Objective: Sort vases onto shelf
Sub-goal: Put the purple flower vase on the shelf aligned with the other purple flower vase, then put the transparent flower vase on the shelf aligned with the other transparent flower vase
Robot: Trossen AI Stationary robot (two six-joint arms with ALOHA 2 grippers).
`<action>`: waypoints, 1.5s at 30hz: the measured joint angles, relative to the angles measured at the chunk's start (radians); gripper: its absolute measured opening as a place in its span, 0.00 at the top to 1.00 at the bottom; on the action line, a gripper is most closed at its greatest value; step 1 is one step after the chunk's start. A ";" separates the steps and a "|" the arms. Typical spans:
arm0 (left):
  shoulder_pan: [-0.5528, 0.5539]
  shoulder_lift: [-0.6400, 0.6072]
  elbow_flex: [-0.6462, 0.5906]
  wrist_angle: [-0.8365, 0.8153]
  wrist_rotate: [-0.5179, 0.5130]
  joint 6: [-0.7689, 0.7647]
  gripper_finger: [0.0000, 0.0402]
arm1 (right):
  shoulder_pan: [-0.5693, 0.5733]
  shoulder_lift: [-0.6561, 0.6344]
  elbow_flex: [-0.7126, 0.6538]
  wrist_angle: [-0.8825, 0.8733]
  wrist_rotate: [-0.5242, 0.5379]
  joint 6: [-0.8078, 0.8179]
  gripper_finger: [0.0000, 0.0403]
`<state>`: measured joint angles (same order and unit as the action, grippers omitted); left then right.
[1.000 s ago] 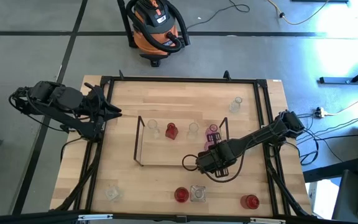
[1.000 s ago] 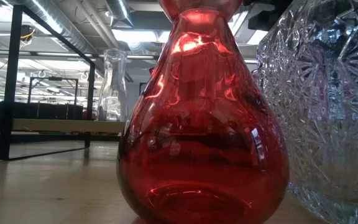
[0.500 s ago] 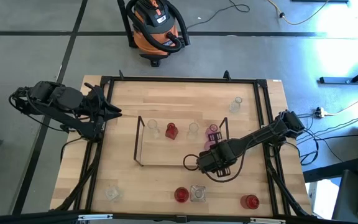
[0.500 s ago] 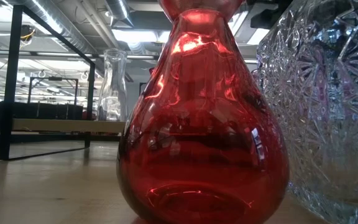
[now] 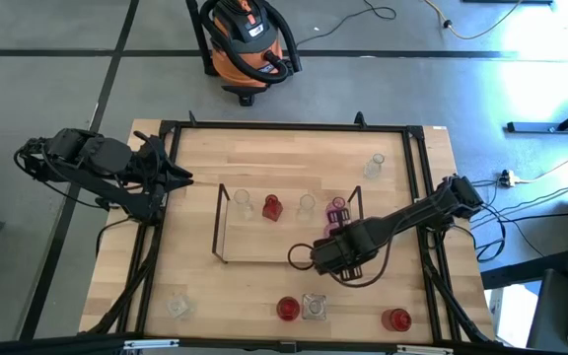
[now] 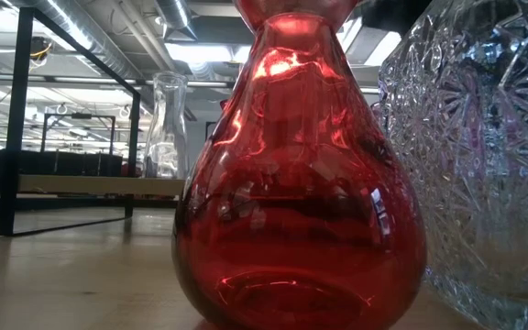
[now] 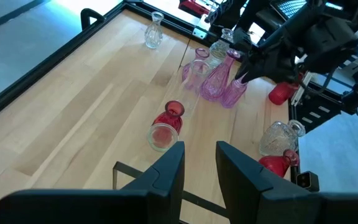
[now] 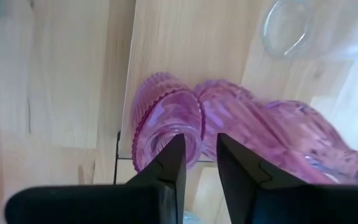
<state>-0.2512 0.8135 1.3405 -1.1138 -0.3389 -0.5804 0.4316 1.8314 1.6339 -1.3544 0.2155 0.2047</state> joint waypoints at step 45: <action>-0.198 0.149 -0.001 -0.160 0.532 -0.518 0.79 | -0.262 -0.118 0.291 -0.217 0.324 0.470 0.82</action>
<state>-0.4496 0.9628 1.3399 -1.2733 0.1926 -1.0981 0.1696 1.7138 1.9248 -1.5713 0.5392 0.6751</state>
